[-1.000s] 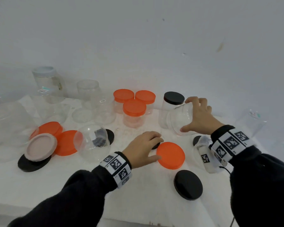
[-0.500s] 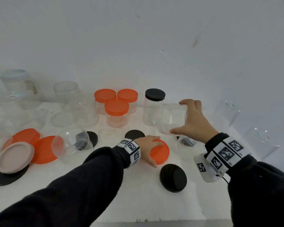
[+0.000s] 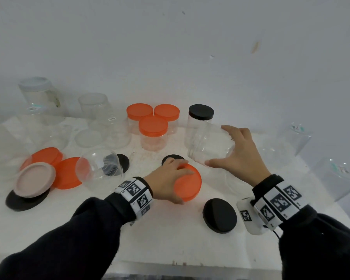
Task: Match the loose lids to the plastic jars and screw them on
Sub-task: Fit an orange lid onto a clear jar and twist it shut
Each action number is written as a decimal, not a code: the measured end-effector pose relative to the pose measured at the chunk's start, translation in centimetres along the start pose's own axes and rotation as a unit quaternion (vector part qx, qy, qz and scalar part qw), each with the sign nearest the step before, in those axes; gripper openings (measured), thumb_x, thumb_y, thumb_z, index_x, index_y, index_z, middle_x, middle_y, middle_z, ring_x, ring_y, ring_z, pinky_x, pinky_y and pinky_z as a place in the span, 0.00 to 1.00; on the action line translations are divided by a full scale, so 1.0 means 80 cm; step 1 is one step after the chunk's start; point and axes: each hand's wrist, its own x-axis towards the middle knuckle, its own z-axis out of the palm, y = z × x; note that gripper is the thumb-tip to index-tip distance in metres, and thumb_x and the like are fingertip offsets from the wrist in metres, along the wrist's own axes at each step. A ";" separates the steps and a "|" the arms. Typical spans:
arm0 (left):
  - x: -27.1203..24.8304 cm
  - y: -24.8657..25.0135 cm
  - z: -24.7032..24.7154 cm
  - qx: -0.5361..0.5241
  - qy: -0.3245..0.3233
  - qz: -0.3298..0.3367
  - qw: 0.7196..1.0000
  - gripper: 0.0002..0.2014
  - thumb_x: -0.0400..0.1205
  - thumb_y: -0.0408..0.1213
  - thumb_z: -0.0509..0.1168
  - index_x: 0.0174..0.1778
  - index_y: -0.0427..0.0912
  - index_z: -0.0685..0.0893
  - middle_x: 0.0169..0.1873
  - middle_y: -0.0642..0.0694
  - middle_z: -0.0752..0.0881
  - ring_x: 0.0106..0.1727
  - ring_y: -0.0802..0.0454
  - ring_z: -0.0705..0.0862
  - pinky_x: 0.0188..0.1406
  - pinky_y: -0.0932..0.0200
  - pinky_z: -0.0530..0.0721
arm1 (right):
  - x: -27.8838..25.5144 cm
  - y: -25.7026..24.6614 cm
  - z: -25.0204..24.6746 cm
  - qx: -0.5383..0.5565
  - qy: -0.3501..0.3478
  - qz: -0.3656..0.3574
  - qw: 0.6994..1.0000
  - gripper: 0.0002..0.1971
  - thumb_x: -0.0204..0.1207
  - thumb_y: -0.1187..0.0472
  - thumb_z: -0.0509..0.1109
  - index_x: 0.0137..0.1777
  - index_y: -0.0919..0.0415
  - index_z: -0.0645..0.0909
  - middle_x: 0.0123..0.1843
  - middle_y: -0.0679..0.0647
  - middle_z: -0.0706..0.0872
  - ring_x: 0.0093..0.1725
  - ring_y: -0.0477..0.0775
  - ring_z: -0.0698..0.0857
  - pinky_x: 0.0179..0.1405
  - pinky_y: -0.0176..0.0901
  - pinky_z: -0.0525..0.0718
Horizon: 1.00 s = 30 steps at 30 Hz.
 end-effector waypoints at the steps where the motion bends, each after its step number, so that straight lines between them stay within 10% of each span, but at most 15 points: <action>1: -0.014 -0.004 -0.001 -0.010 0.014 -0.009 1.000 0.44 0.65 0.50 0.78 0.77 0.54 0.65 0.78 0.51 0.57 0.76 0.51 0.52 0.75 0.53 0.62 | -0.003 0.000 0.004 0.009 -0.004 0.005 1.000 0.49 0.54 0.53 0.86 0.75 0.51 0.65 0.64 0.48 0.65 0.60 0.44 0.69 0.55 0.33 0.68; 12: -0.133 -0.040 0.002 -0.113 0.136 -0.068 0.982 0.44 0.56 0.65 0.68 0.71 0.67 0.64 0.76 0.58 0.58 0.76 0.55 0.53 0.71 0.57 0.59 | -0.027 0.004 0.070 0.085 -0.047 0.068 0.993 0.46 0.51 0.59 0.87 0.66 0.55 0.62 0.65 0.50 0.68 0.64 0.49 0.71 0.59 0.42 0.73; 30: -0.173 -0.047 0.003 -0.156 0.245 -0.071 0.954 0.45 0.59 0.66 0.70 0.74 0.59 0.66 0.78 0.60 0.58 0.75 0.58 0.56 0.71 0.54 0.60 | -0.065 -0.017 0.143 0.118 -0.210 0.076 0.968 0.51 0.56 0.47 0.84 0.71 0.58 0.55 0.65 0.47 0.59 0.68 0.48 0.67 0.61 0.37 0.72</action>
